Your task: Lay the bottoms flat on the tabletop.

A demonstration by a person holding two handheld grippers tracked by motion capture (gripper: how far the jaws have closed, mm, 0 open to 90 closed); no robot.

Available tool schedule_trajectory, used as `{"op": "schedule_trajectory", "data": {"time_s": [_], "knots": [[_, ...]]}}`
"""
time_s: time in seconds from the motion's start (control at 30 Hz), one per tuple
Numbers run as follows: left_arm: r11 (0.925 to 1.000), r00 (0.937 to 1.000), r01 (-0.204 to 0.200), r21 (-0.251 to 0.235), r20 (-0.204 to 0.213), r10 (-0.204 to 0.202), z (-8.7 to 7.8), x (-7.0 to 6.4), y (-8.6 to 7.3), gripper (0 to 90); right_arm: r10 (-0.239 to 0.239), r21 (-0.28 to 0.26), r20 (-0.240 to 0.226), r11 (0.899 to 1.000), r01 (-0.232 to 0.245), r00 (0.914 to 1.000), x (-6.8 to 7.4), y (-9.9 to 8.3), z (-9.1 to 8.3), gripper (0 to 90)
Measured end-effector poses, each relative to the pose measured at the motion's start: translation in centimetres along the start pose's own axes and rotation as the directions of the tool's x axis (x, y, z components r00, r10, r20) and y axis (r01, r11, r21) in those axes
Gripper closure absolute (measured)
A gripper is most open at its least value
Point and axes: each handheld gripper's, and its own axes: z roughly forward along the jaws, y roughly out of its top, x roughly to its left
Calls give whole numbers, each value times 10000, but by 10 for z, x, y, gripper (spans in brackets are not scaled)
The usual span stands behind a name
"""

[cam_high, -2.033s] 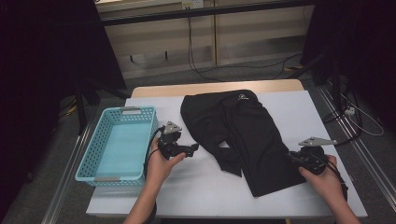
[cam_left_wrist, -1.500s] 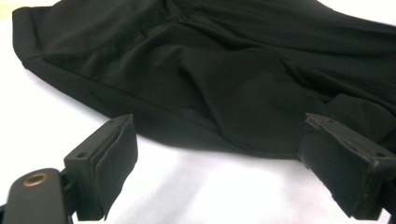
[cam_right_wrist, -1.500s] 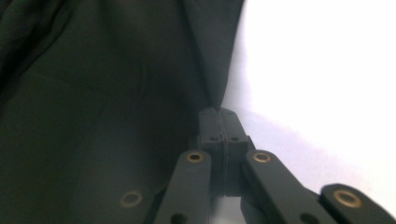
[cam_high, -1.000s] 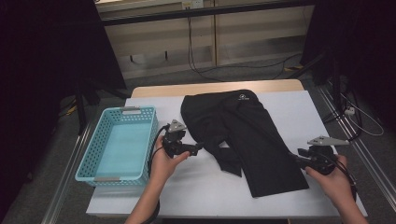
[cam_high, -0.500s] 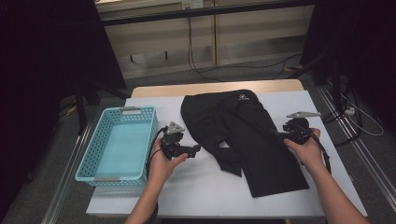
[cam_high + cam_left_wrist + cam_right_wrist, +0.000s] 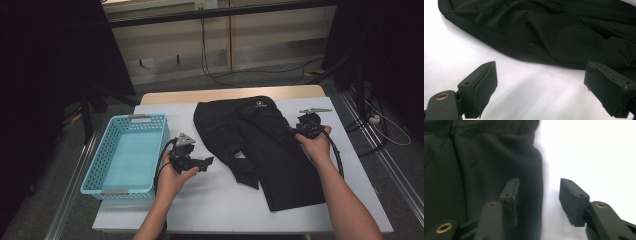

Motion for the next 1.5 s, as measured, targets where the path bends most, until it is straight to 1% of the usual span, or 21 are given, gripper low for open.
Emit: {"op": "schedule_trajectory", "data": {"time_s": [0.07, 0.1, 0.13, 0.17, 0.2, 0.27, 0.3, 0.37, 0.4, 0.47, 0.53, 0.6, 0.63, 0.7, 0.73, 0.77, 0.87, 0.97, 1.07, 1.13, 1.5], "knots": [[10000, 10000, 13, -11, 4, -13, 0, 0, 0, 117, 136, -54, -149, 9999, -137, 9998, 1, -1, 2, 544], [10000, 10000, 64, -31, 16, -64, 1, 0, 0, 117, -180, -61, 219, 9998, 182, 9996, 4, -1, 4, 618], [10000, 10000, 70, -17, 25, -70, 2, 0, 1, 117, -180, -61, 219, 9998, 182, 9996, 4, -1, 4, 618], [10000, 10000, 13, 19, 25, -13, 2, 1, 1, 117, -495, -34, 390, 9988, 497, 9980, 5, -1, 4, 653], [10000, 10000, 23, 30, 39, -23, 3, 0, 1, 117, -653, 56, 315, 9979, 652, 9974, 4, 0, 3, 778], [10000, 10000, -2, 36, 40, 2, 4, -1, 1, 117, -362, 133, 35, 9993, 362, 9993, 2, -1, 1, 858], [10000, 10000, 5, 75, 67, -5, 4, -1, 1, 116, -346, 136, -96, 9993, 347, 9994, 0, -1, 1, 884], [9998, 9999, -144, 124, 34, 144, 4, -1, 2, 117, -270, 144, -219, 9995, 274, 9994, -1, -2, 1, 898], [9999, 9999, -130, 94, 24, 129, 4, -2, 2, 117, -182, 149, -375, 9997, 188, 9991, -3, -2, 0, 900], [9999, 9999, -124, 92, 40, 124, 3, -2, 2, 117, -52, 201, -403, 9998, 60, 9992, -5, -2, -1, 900], [9998, 9998, -173, 124, 29, 173, 3, -1, 2, 117, -48, 190, -346, 9998, 55, 9994, -7, -2, -2, 900], [10000, 10000, -53, 71, 23, 53, 3, -2, 2, 117, 120, 246, -278, 9996, -113, 9995, -10, -2, -4, 900], [10000, 10000, -40, 47, 14, 40, 3, -1, 2, 117, 248, 265, -209, 9994, -242, 9995, -15, -2, -6, 900], [10000, 10000, -22, 28, 3, 22, 3, -1, 1, 117, 205, 324, -64, 9993, -203, 9998, -21, -3, -8, 900], [10000, 9999, -18, -20, -170, 18, 3, -2, 1, 116, 290, 354, -54, 9990, -288, 9996, -24, -3, -9, 900], [10000, 10000, -27, 42, 15, 27, 3, -1, 1, 117, 345, 350, -61, 9988, -343, 9994, -27, -4, -11, 900], [10000, 10000, -19, 17, 5, 19, 4, -2, 1, 117, 488, 389, 14, 9980, -488, 9988, -34, -5, -14, 900], [10000, 10000, -49, 26, 5, 49, 4, -2, 1, 117, 453, 426, 149, 9980, -459, 9989, -38, -6, -17, 900], [9999, 10000, -68, 80, -18, 69, 4, -2, 1, 117, 523, 443, 333, 9976, -538, 9981, -47, -9, -22, 900], [9996, 9998, -202, 180, -26, 202, 4, -1, 1, 117, 615, 443, 405, 9970, -633, 9973, -51, -10, -25, 900], [9998, 9998, -179, 112, 38, 179, 4, -3, 3, 117, 738, 363, 696, 9964, -765, 9948, -57, -19, -37, 900]]}}
